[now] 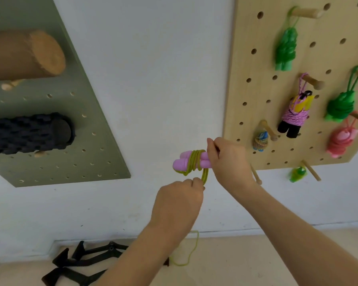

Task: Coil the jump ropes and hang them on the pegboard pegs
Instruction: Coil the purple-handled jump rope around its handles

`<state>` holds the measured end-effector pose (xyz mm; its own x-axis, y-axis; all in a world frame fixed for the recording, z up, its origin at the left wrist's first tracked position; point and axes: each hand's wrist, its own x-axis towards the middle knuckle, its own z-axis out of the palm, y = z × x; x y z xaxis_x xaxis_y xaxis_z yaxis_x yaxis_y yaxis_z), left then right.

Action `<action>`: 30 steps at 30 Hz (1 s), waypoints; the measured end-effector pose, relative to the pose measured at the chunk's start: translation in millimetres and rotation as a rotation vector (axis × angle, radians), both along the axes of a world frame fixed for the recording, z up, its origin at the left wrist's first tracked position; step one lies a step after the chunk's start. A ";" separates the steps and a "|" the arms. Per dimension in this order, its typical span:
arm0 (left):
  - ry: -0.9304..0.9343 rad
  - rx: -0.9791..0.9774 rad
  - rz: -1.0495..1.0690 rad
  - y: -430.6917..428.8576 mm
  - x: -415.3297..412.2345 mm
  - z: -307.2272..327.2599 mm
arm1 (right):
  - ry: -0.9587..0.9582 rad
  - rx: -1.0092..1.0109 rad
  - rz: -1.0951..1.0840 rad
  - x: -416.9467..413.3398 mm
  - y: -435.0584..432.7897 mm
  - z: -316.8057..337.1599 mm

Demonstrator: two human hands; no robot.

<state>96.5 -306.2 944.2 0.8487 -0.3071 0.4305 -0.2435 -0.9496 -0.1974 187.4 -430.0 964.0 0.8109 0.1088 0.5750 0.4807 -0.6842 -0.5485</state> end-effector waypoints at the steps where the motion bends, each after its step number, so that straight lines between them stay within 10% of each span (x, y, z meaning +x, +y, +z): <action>1: -0.025 0.041 -0.030 -1.5 4.6 4.3 | -0.009 -0.059 0.018 2.1 -4.4 0.2; 7: 0.170 -0.022 -0.135 -12.8 40.0 53.2 | 0.016 -0.346 0.190 14.5 -40.4 6.0; 10: 0.460 -0.415 -0.074 -18.2 61.3 73.7 | 0.175 -0.352 0.304 18.6 -62.9 16.5; 21: 1.072 -1.429 -0.393 -61.8 122.6 51.3 | 0.507 0.319 0.520 31.9 -130.8 39.3; 30: 0.755 -1.973 -0.025 -109.1 131.0 7.7 | 0.583 0.715 0.348 50.4 -132.2 26.8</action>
<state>227.4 -415.3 952.0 0.9755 0.0026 -0.2200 0.2107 0.2752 0.9380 237.8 -562.2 990.8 0.9770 0.1772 0.1185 0.1152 0.0292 -0.9929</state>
